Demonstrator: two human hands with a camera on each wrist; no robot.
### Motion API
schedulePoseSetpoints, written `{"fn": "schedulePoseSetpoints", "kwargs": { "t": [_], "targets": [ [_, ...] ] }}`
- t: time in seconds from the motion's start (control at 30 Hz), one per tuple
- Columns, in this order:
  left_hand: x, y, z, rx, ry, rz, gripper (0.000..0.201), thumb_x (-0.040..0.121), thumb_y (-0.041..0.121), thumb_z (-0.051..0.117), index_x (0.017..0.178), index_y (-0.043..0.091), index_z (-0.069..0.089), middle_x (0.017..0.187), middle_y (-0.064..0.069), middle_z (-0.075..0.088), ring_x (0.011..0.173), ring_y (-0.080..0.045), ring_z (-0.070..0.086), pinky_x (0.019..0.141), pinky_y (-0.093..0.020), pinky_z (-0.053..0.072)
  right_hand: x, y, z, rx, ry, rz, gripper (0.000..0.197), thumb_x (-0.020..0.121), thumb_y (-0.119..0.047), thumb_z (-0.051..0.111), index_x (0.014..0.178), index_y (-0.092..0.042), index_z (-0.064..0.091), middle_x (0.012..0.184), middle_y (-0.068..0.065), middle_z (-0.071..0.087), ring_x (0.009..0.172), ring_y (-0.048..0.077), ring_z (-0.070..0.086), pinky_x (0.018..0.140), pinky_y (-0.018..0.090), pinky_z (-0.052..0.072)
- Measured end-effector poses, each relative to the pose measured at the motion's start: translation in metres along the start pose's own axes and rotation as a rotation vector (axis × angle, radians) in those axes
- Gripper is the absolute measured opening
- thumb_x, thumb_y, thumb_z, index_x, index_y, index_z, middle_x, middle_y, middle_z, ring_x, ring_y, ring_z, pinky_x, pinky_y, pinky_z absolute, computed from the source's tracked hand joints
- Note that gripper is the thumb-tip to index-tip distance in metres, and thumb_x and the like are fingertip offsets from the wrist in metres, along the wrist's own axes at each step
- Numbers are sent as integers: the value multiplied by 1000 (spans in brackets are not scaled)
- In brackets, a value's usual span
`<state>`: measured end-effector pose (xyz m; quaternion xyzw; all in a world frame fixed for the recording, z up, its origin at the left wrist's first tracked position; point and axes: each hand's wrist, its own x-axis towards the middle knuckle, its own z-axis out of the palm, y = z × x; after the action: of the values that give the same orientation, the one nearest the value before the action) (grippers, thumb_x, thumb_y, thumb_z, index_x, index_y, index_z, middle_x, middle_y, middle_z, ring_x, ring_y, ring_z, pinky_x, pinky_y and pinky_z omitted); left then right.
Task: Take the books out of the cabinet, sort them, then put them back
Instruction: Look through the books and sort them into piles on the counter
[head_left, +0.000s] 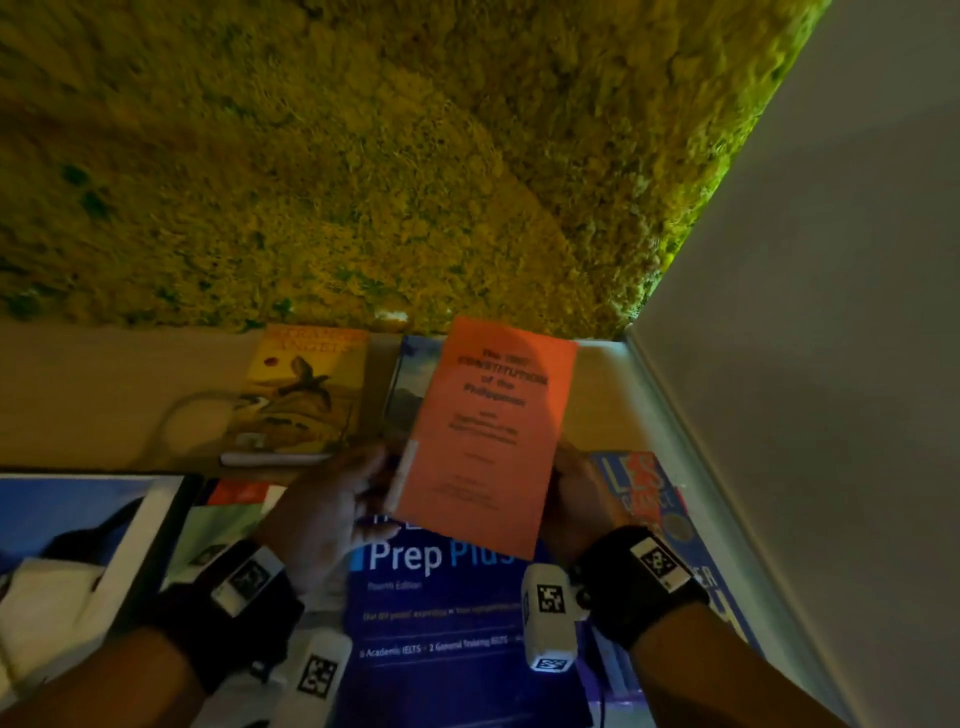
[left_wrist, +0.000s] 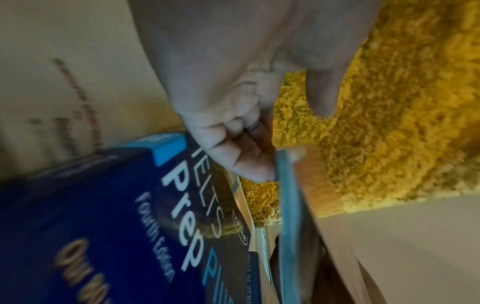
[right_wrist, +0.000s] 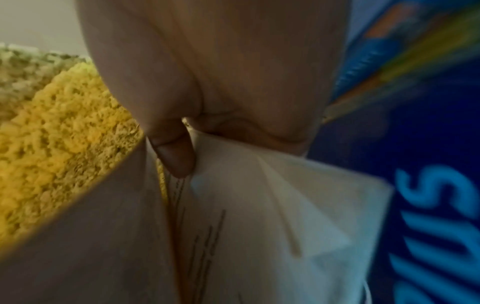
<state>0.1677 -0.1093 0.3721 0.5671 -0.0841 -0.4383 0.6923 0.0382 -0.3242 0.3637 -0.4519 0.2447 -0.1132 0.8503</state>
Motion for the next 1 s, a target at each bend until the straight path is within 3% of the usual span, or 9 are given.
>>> {"fn": "schedulePoseSetpoints", "kwargs": {
  "t": [0.13, 0.23, 0.33, 0.43, 0.53, 0.6, 0.77, 0.93, 1.0],
  "targets": [
    [13, 1, 17, 253, 45, 97, 20, 94, 3, 60, 112, 11, 63, 66, -6, 56, 60, -16, 55, 65, -35, 53, 20, -8, -12, 39, -64, 69, 43, 105, -46, 52, 128, -10, 60, 121, 22, 65, 121, 46, 55, 110, 74, 37],
    [23, -6, 21, 264, 171, 115, 21, 95, -1, 59, 113, 10, 59, 77, -10, 57, 66, -20, 57, 59, -33, 53, 22, -12, -12, 156, -148, 85, 61, 104, -63, 34, 140, -22, 62, 144, 20, 60, 136, 45, 53, 115, 69, 35],
    [31, -13, 22, 251, 199, 75, 22, 95, -2, 58, 105, 17, 60, 91, -13, 59, 77, -26, 60, 59, -34, 54, 24, -7, -13, 67, -158, 95, 43, 108, -39, 46, 146, -20, 56, 145, 22, 59, 132, 47, 56, 111, 71, 39],
    [30, -15, 25, 205, 221, 33, 22, 95, -1, 58, 100, 20, 62, 97, -9, 62, 83, -25, 62, 61, -36, 55, 31, -2, -21, -56, -124, 84, 46, 102, -11, 59, 146, -19, 52, 141, 23, 62, 128, 48, 60, 105, 73, 44],
    [24, -19, 29, 152, 185, -12, 19, 97, 4, 57, 107, 19, 63, 82, -3, 65, 71, -18, 64, 61, -35, 56, 39, -6, -19, -119, -131, 79, 45, 102, -7, 57, 145, -21, 54, 138, 21, 65, 126, 46, 61, 104, 72, 45],
    [22, -19, 24, 134, 184, -8, 23, 97, 6, 58, 107, 25, 64, 88, -2, 72, 75, -19, 70, 60, -35, 57, 46, -8, -12, -155, -133, 86, 45, 102, -7, 57, 144, -23, 54, 137, 18, 66, 125, 44, 63, 103, 71, 47],
    [20, 7, -21, 95, 298, 54, 24, 98, 11, 56, 121, 18, 59, 106, -15, 64, 89, -32, 59, 58, -34, 55, 74, 3, 34, -298, -183, 89, 46, 97, -11, 66, 141, -16, 54, 134, 15, 69, 121, 38, 67, 102, 63, 52],
    [15, 40, -105, 199, 519, 169, 32, 90, -3, 46, 103, 15, 68, 82, -8, 67, 64, -23, 57, 59, -34, 52, 101, 26, 120, -473, -185, 205, 43, 99, -7, 59, 136, -27, 51, 126, 6, 68, 109, 31, 68, 77, 47, 60],
    [12, 54, -147, 231, 562, 163, 32, 90, -7, 50, 112, 9, 67, 72, -9, 71, 52, -16, 60, 51, -31, 55, 110, 38, 161, -557, -202, 224, 44, 102, -5, 53, 140, -27, 47, 116, 6, 67, 95, 24, 67, 71, 40, 58]
  ]
}}
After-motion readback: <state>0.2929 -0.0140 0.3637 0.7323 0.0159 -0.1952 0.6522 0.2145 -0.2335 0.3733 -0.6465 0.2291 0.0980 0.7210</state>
